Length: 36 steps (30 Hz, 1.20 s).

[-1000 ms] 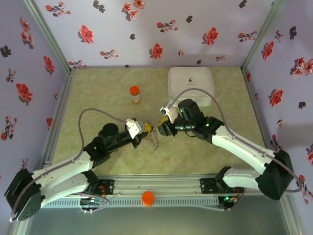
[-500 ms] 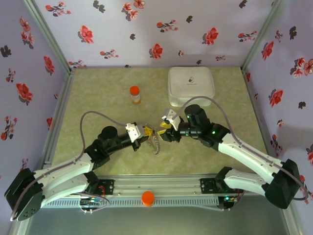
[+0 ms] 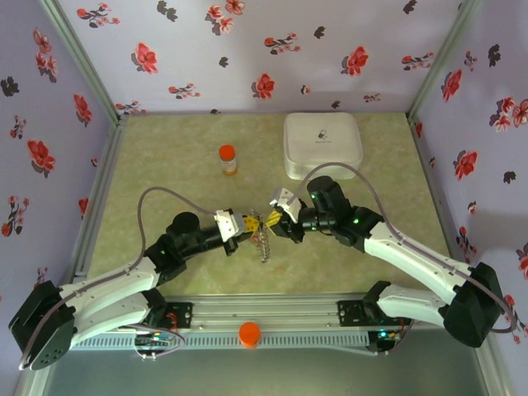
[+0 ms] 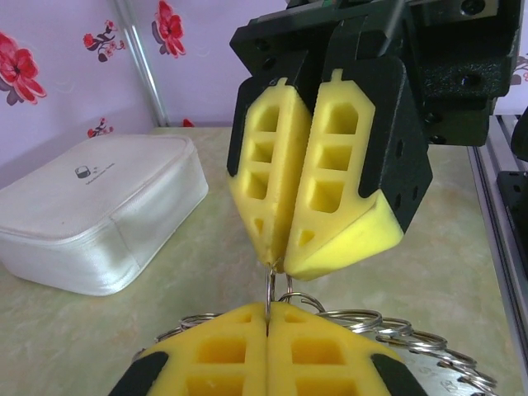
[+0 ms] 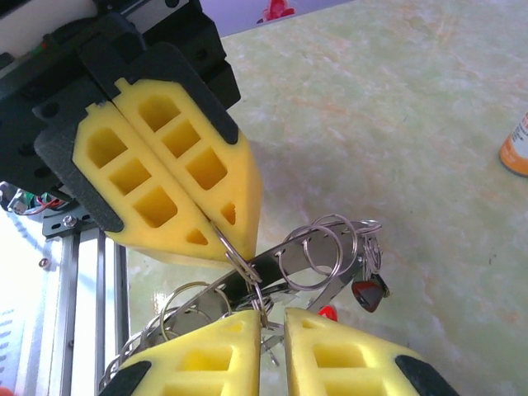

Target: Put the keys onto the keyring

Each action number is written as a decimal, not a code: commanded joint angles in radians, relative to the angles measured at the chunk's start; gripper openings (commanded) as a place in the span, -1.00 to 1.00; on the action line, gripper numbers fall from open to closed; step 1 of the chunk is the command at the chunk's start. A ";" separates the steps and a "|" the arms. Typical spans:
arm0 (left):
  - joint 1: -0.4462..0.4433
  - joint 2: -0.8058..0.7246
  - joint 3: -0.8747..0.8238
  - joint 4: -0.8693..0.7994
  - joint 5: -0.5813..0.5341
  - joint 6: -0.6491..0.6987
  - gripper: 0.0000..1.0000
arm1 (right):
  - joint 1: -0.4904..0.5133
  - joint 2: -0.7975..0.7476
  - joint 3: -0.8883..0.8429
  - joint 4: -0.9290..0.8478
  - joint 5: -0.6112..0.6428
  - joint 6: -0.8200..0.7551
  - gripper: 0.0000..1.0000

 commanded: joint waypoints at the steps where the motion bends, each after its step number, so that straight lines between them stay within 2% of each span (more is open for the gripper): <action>1: -0.006 -0.002 0.002 0.078 0.023 0.026 -1.00 | -0.002 0.010 0.037 -0.039 -0.031 -0.033 -0.77; 7: -0.006 0.000 -0.006 0.084 0.036 0.025 -1.00 | -0.002 0.027 0.042 -0.050 -0.063 -0.037 -0.85; 11: -0.006 0.010 0.002 0.077 0.043 0.031 -1.00 | -0.002 0.019 0.045 -0.067 -0.031 -0.041 -0.48; 14: -0.006 0.010 0.002 0.082 0.047 0.031 -1.00 | -0.001 -0.003 0.033 -0.047 -0.009 -0.031 -0.39; 21: -0.006 0.009 0.000 0.082 0.060 0.024 -1.00 | -0.001 -0.005 0.031 -0.043 -0.047 -0.027 -0.58; 30: -0.006 0.009 0.011 0.073 0.064 0.023 -1.00 | -0.002 0.006 0.040 -0.050 -0.045 -0.036 -0.98; 36: -0.006 0.007 0.003 0.112 0.085 -0.002 -1.00 | -0.002 0.055 0.048 -0.099 -0.015 -0.065 -1.00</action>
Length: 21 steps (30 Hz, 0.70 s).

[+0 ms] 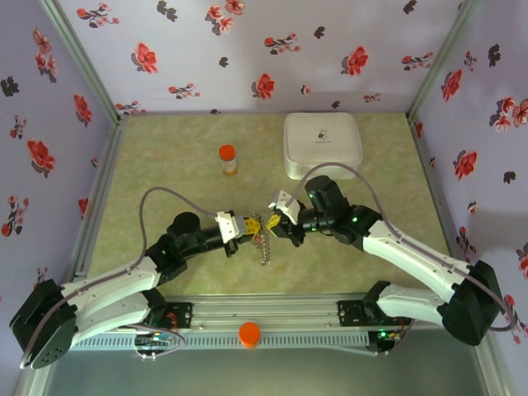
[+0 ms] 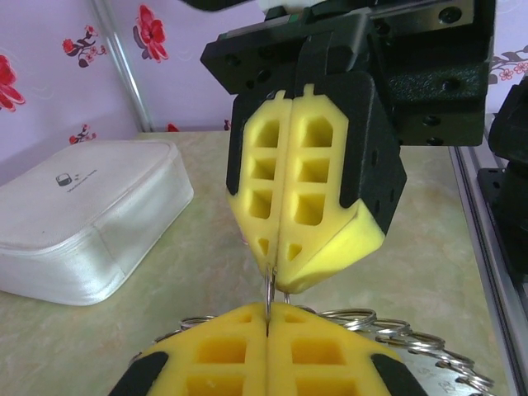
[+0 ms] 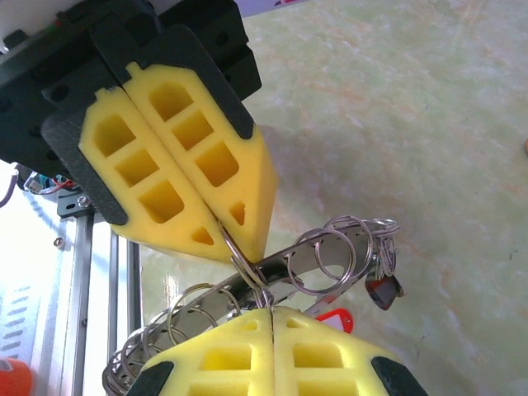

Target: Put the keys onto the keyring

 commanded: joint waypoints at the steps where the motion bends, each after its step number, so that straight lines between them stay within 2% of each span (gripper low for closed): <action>1: -0.006 -0.001 0.001 0.122 0.042 -0.022 -1.00 | -0.002 0.043 0.030 -0.050 0.012 -0.029 -1.00; 4: -0.006 0.022 -0.008 0.200 0.058 -0.064 -1.00 | -0.001 0.069 0.038 -0.055 -0.018 -0.021 -1.00; 7: -0.006 0.028 -0.011 0.212 0.057 -0.061 -1.00 | -0.002 0.066 0.046 -0.077 -0.019 -0.027 -1.00; 10: -0.006 0.022 -0.017 0.209 0.055 -0.059 -1.00 | -0.003 0.018 0.038 -0.089 0.039 -0.053 -0.67; 14: -0.007 0.025 -0.024 0.204 0.056 -0.068 -1.00 | -0.005 -0.071 -0.004 -0.053 0.056 -0.068 -0.35; 21: -0.006 0.071 -0.034 0.270 0.081 -0.135 -1.00 | -0.005 -0.105 -0.035 0.024 -0.018 -0.064 -0.36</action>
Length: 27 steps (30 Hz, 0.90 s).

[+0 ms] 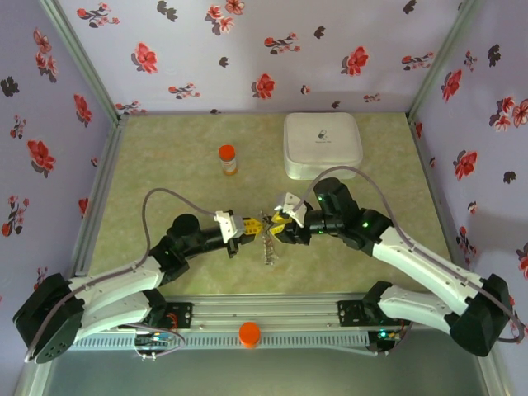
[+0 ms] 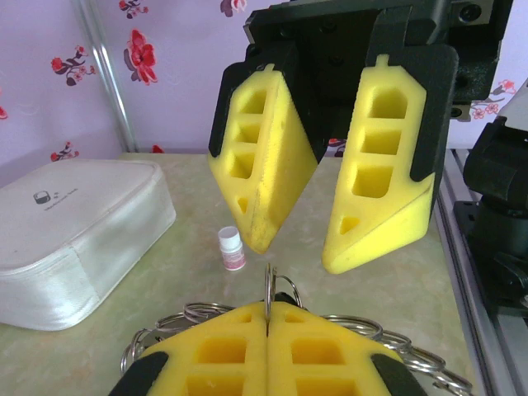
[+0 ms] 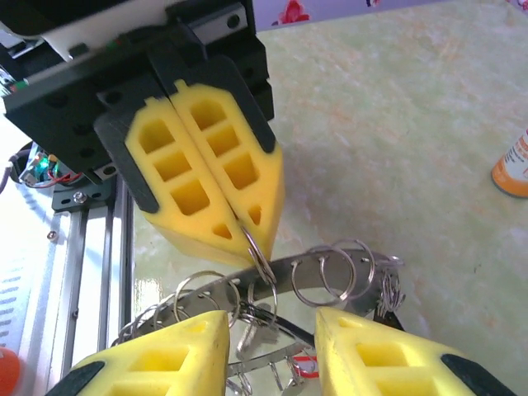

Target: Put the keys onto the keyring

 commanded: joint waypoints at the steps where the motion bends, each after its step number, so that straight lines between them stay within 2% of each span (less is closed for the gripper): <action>1: -0.007 0.016 -0.005 0.117 0.038 -0.047 -1.00 | -0.005 -0.001 -0.023 0.055 -0.037 -0.005 -0.38; 6: -0.006 0.024 -0.002 0.126 0.053 -0.051 -1.00 | -0.003 0.012 -0.029 0.092 -0.034 -0.003 -0.42; 11: -0.006 0.032 -0.001 0.135 0.077 -0.062 -1.00 | -0.001 0.030 -0.027 0.109 -0.095 0.014 -0.48; 19: -0.006 0.053 -0.005 0.181 0.090 -0.078 -1.00 | 0.001 0.050 -0.016 0.076 -0.123 0.004 -0.78; 22: -0.006 0.052 -0.004 0.176 0.092 -0.076 -1.00 | 0.001 0.048 -0.010 0.053 -0.125 -0.020 -1.00; 23: -0.007 0.049 -0.003 0.165 0.090 -0.068 -1.00 | 0.001 0.047 -0.003 0.038 -0.118 -0.030 -1.00; 24: -0.006 0.042 0.001 0.131 0.078 -0.057 -0.89 | 0.001 0.047 0.007 0.020 -0.104 -0.041 -1.00; 26: -0.006 0.021 0.021 0.017 0.042 -0.030 -0.30 | 0.005 0.050 0.031 -0.031 -0.066 -0.077 -1.00; 27: -0.007 0.010 0.039 -0.062 0.020 -0.008 -0.16 | 0.012 0.052 0.046 -0.068 -0.034 -0.102 -1.00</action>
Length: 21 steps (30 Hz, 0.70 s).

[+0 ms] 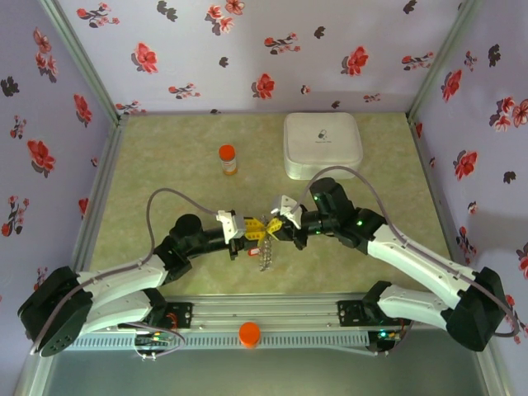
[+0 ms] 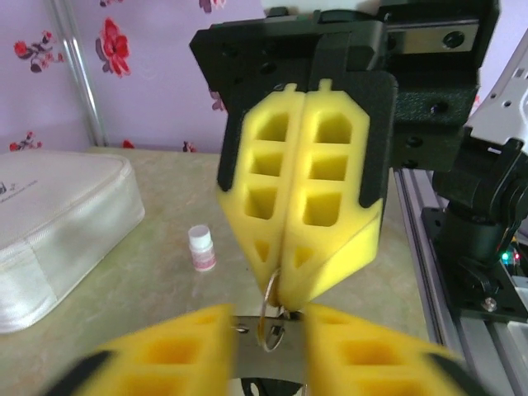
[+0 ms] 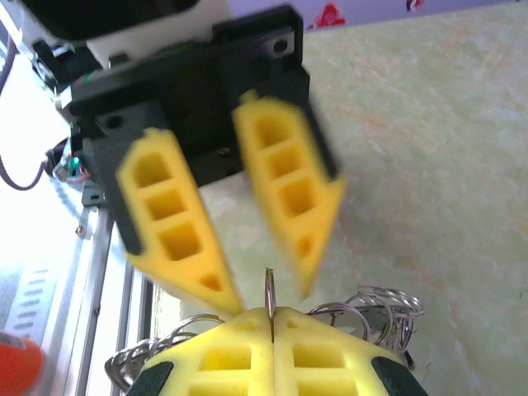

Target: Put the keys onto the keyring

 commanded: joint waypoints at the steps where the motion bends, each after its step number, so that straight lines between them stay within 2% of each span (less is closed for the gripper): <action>1: -0.008 -0.039 0.064 -0.175 -0.044 0.069 -0.12 | 0.020 0.007 0.073 -0.124 0.078 -0.087 -1.00; 4: -0.028 -0.046 0.110 -0.343 -0.054 0.140 -0.17 | 0.059 0.027 0.130 -0.249 0.189 -0.162 -1.00; 7: -0.043 -0.043 0.107 -0.339 -0.057 0.164 -0.31 | 0.101 0.057 0.186 -0.339 0.259 -0.205 -1.00; 10: -0.047 -0.032 0.120 -0.341 -0.057 0.173 -0.46 | 0.121 0.069 0.209 -0.346 0.266 -0.210 -1.00; 13: -0.048 -0.022 0.131 -0.359 -0.055 0.188 -0.49 | 0.129 0.073 0.219 -0.330 0.255 -0.210 -1.00; 17: -0.050 -0.021 0.138 -0.373 -0.050 0.200 -0.65 | 0.137 0.088 0.238 -0.338 0.237 -0.217 -1.00; 21: -0.053 -0.024 0.126 -0.337 -0.050 0.181 -0.63 | 0.152 0.101 0.242 -0.331 0.234 -0.216 -1.00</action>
